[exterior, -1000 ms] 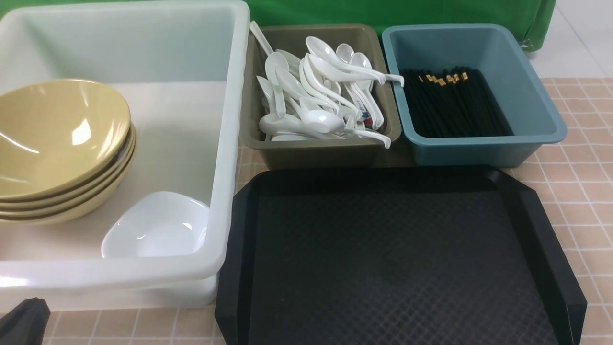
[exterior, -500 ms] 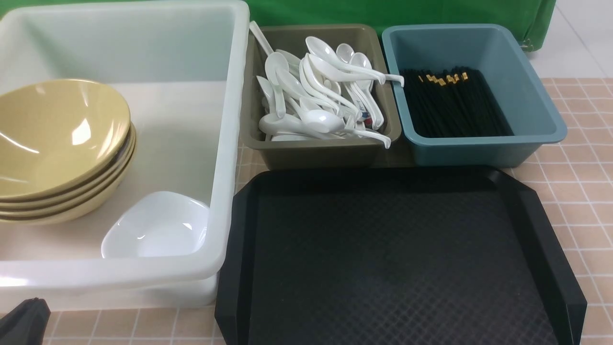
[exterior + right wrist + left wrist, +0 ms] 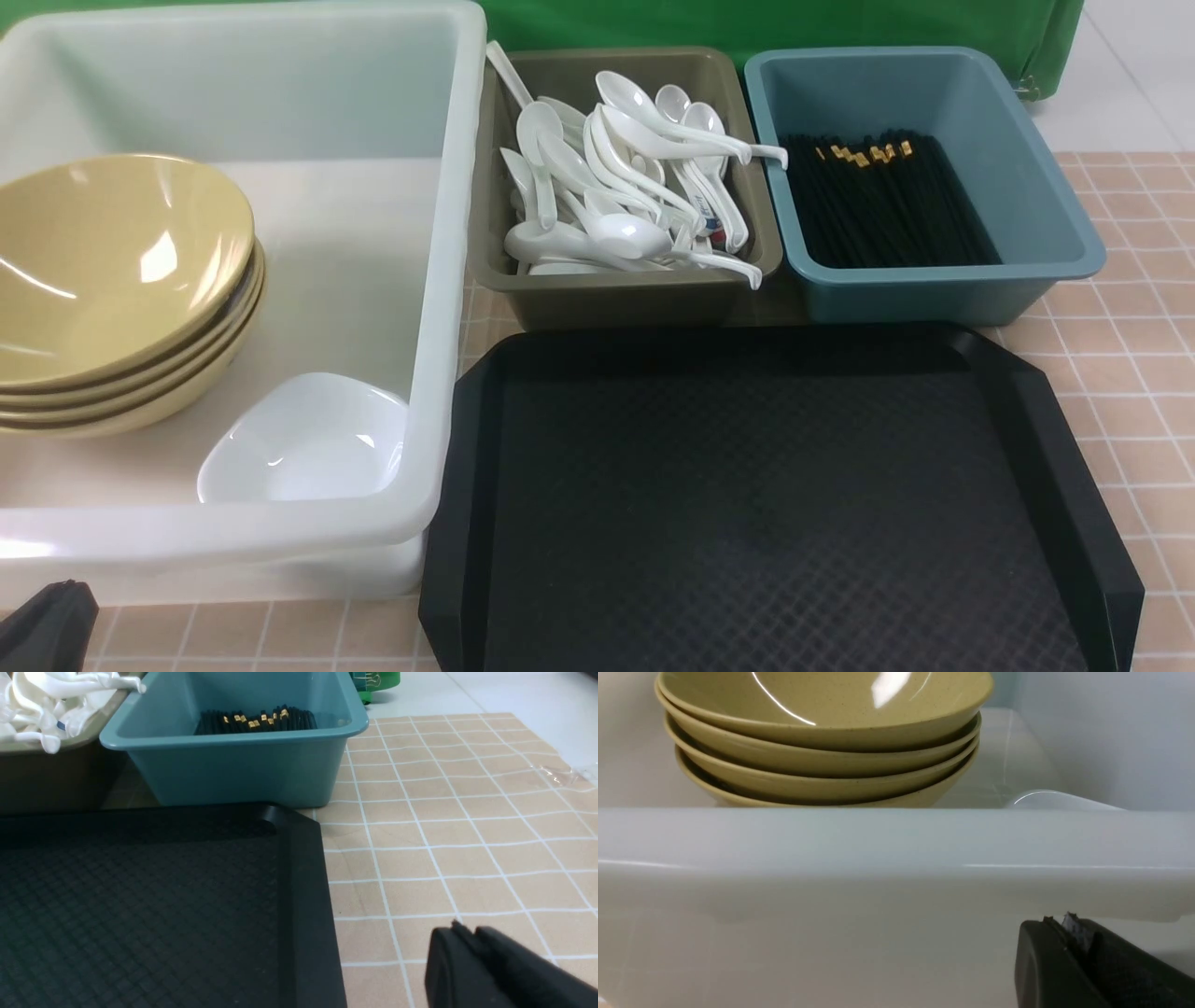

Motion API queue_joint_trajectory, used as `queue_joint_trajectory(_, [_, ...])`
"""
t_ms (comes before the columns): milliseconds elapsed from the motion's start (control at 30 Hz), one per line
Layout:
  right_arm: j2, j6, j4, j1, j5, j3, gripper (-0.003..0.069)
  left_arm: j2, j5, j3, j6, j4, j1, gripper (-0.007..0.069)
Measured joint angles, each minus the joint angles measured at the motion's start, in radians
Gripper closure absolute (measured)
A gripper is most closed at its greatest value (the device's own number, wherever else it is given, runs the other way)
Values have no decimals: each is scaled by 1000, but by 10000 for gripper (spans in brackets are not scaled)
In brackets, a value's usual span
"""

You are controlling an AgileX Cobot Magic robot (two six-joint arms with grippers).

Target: On brown table put chopsticks spoon bowls plates into blue grey white boxes.

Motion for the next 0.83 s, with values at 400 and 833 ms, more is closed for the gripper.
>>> queue_joint_trajectory(400, [0,2,0,0,0,0,552,0,0,0,0,0,0,623])
queue_joint_trajectory(833, [0,3,0,0,0,0,540,0,0,0,0,0,0,623])
